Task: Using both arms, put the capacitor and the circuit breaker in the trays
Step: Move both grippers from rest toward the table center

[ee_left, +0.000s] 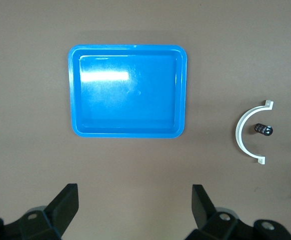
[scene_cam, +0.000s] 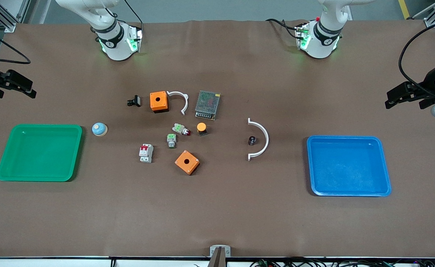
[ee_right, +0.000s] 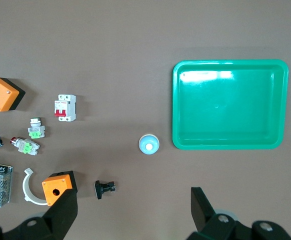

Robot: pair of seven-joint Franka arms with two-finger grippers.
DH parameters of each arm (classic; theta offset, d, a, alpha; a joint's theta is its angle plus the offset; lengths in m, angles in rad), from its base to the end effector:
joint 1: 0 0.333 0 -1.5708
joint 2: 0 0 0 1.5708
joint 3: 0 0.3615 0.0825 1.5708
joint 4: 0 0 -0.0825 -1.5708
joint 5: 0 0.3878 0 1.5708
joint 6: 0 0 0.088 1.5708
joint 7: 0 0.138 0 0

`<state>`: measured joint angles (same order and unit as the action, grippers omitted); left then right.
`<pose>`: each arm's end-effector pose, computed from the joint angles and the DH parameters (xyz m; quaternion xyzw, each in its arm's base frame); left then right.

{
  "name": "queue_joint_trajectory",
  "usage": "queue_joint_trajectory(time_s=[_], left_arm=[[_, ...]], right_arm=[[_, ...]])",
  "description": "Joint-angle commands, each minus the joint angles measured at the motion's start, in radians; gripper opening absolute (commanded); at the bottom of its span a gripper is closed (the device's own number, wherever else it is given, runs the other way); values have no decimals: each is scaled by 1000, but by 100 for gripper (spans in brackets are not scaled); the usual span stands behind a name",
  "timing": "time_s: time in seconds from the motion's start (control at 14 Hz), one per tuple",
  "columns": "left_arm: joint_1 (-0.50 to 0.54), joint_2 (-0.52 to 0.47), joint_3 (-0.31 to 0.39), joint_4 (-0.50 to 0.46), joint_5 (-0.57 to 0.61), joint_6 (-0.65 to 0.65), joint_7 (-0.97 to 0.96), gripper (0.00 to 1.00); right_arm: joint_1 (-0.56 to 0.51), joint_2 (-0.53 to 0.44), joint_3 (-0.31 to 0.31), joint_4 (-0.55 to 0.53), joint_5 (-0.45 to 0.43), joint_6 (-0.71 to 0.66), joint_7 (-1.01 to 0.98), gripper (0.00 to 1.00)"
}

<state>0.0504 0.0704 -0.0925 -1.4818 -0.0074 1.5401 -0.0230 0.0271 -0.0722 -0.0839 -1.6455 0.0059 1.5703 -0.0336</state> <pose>0.5797 -0.0233 0.6386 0.9999 -0.0095 -0.0061 0.0067 0.5310 -0.0311 0.6426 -0.9999 0.0115 0.0014 0.0060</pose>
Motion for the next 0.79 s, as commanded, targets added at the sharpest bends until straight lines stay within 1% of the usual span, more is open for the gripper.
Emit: queue_joint_trajectory(time_s=[0.0,0.29,0.43,0.57,0.71], left_arm=[[-1,2,4,9,-6,-3,-6,100],[-3,0,4,12,-2,-3,-5,100],[2,2,-1,8,-22,-11,-2,100],[-17,12,-9,-6,-31,-24,-5,100],[-30,54,-30,-5,-86,-25,-9,100]], right_arm=[[2,-24,-4,-25,20,2,-11,100],[2,-24,-5,-19,20,-6,-9,100],[-1,-23,-5,-8,20,-16,-12,100],[1,-15,-5,7,19,-18,-12,100],[-1,26,-5,10,14,-4,-6,100]])
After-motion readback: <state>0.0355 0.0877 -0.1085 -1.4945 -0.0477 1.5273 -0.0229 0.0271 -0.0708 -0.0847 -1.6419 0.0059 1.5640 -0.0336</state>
